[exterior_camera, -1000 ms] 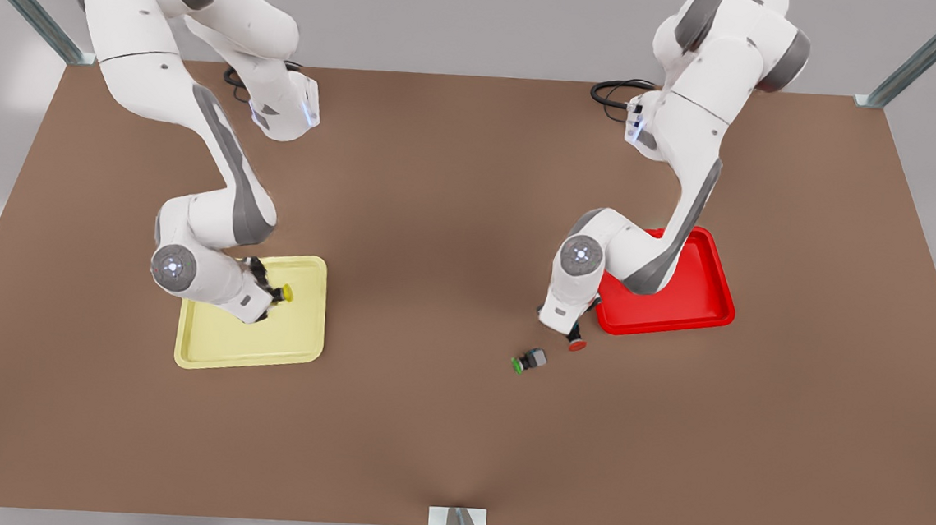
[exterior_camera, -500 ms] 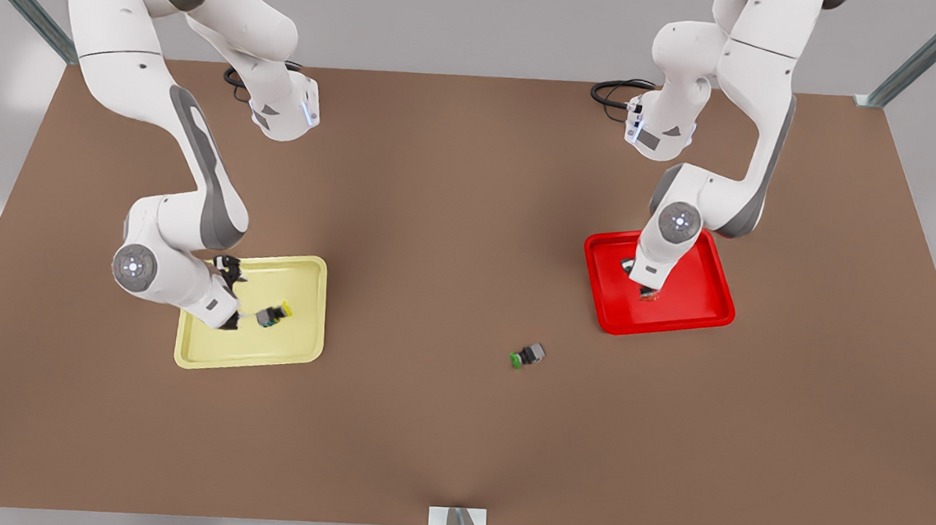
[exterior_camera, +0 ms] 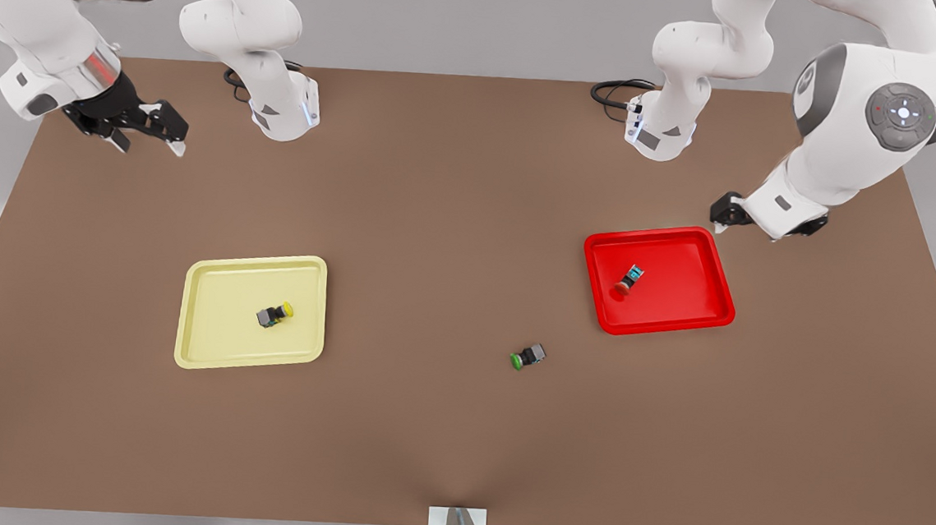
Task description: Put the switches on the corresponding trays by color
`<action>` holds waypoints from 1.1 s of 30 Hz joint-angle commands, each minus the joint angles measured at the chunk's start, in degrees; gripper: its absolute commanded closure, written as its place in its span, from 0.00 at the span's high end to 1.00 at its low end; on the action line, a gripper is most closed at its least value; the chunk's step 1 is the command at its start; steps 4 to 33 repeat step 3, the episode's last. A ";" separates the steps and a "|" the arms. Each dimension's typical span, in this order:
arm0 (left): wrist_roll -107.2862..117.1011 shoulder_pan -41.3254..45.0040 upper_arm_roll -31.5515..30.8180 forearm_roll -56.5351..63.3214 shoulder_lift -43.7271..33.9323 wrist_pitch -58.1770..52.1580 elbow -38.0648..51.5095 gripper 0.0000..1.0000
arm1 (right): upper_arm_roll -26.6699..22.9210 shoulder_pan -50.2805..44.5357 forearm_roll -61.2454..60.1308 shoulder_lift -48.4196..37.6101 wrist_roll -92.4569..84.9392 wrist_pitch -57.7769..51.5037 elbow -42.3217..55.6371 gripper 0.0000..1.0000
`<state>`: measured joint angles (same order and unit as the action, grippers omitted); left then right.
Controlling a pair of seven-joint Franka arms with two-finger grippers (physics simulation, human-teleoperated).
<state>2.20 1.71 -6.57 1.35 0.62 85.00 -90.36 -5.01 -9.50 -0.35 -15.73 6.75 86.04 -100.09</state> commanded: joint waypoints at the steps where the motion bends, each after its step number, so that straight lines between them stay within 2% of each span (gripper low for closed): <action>1: 0.00 2.24 0.06 -0.91 0.09 -0.01 0.09 1.00 | 0.00 0.01 0.00 0.00 -0.07 0.00 -0.01 1.00; 33: 0.00 2.24 0.06 -1.35 0.00 -0.19 0.18 1.00 | 0.00 0.01 0.00 0.09 -0.07 -0.09 -0.54 1.00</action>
